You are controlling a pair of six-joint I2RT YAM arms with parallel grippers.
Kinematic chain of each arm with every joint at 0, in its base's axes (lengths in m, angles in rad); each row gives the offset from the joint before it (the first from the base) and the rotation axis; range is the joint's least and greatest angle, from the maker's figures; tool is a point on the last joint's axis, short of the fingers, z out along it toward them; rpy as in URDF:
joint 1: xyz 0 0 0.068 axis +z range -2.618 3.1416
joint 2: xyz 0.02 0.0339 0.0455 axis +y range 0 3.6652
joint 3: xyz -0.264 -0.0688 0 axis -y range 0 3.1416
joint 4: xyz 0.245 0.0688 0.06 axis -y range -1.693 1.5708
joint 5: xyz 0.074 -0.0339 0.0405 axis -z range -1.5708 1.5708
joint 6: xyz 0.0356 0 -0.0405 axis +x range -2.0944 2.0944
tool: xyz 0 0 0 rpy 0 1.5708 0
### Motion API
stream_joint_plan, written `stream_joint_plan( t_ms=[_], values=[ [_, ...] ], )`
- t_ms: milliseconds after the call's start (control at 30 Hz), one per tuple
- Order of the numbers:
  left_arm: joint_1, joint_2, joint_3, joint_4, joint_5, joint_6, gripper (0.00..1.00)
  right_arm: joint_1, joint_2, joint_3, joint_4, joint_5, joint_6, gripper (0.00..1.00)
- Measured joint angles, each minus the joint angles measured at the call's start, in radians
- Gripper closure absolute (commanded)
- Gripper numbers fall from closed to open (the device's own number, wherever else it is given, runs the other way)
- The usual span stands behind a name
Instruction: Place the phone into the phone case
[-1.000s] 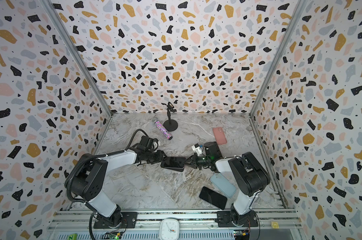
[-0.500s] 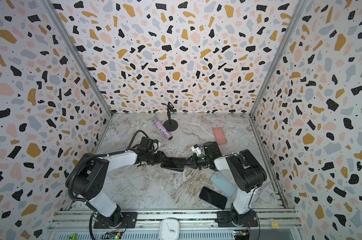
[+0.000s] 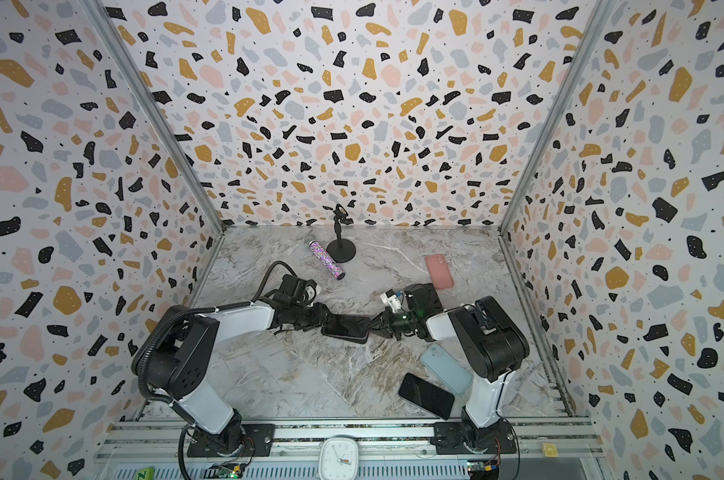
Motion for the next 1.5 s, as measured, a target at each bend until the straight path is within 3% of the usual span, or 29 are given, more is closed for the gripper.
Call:
stream_joint_plan(
  t_ms=[1500],
  values=[
    [-0.002, -0.014, -0.049, 0.068, -0.012, -0.034, 0.54, 0.029, 0.073, 0.006, 0.064, 0.01, 0.023, 1.0]
  ],
)
